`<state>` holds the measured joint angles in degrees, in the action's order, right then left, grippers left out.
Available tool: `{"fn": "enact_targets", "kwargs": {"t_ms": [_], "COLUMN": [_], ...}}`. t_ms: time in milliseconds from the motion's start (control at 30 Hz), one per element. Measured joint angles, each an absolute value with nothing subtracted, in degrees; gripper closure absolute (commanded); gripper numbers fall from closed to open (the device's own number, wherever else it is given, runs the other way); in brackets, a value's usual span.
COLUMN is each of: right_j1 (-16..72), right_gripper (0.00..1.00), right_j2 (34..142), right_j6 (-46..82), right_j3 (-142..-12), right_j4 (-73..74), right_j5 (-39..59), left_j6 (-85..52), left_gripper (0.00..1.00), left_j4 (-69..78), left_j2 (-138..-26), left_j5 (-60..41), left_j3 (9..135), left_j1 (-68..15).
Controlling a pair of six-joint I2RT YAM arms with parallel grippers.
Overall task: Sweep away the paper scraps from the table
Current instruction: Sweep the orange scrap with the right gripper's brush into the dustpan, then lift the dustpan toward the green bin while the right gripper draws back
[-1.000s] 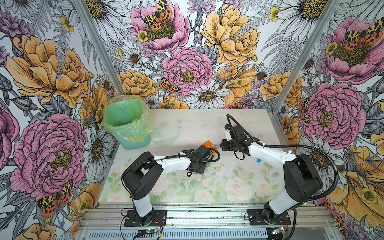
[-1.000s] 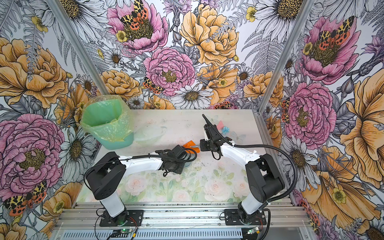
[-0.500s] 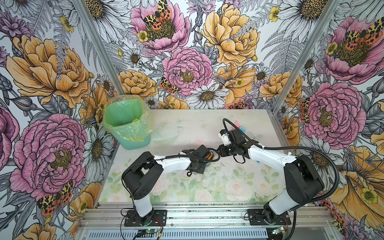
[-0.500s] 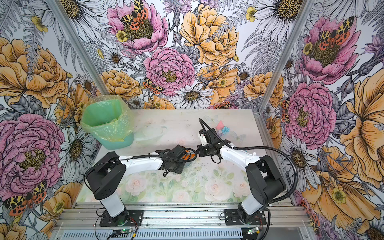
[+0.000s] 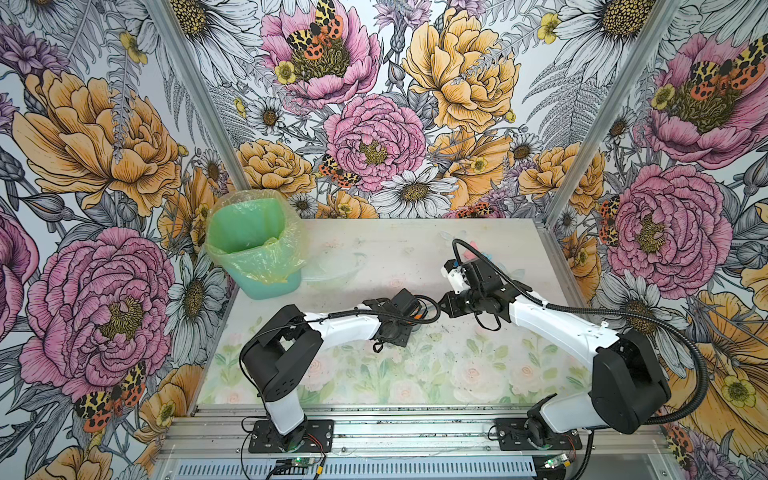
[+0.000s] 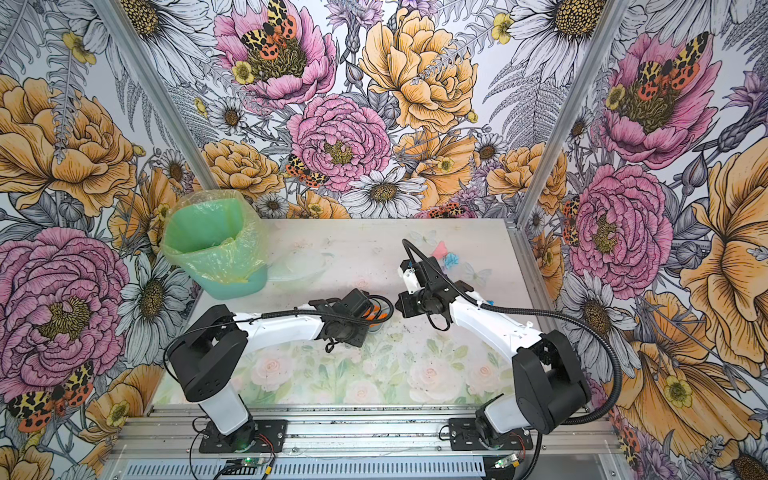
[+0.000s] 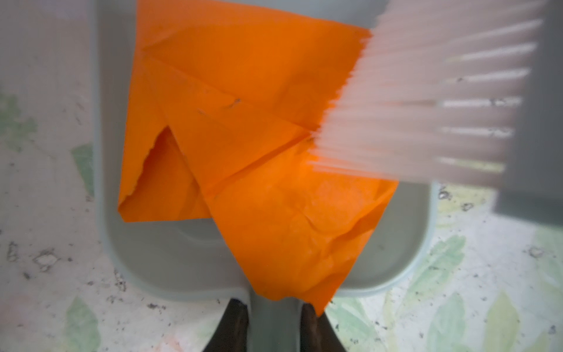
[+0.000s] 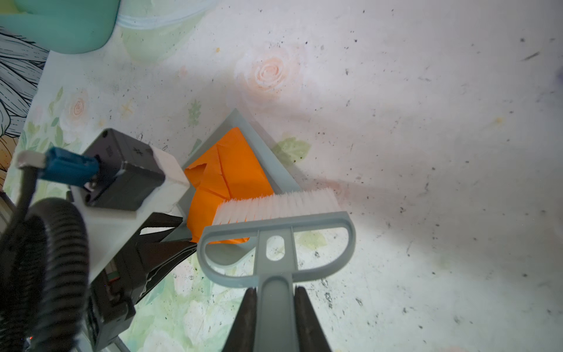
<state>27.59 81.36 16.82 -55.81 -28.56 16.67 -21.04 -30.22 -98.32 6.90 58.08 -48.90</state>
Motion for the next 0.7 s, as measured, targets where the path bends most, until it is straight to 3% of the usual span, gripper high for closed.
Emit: {"fn": "enact_targets", "kwargs": {"t_ms": [367,700], "right_j1": [21.8,17.1], "right_gripper": [1.00,1.00], "right_j2": [71.0,66.4], "right_j6": [16.3,15.3], "right_j3": [-55.8,-55.8], "right_j4": [-29.1,-29.1], "right_j5": [14.2,12.8], "left_j6": [-21.0,-19.2], "left_gripper": [1.00,1.00], "left_j4": [-31.2,-38.9], "left_j2": [-92.6,-86.3], "left_j5": [8.8,9.9], "left_j3": [58.4,66.0], "left_j1": [-48.9,-47.9]}}
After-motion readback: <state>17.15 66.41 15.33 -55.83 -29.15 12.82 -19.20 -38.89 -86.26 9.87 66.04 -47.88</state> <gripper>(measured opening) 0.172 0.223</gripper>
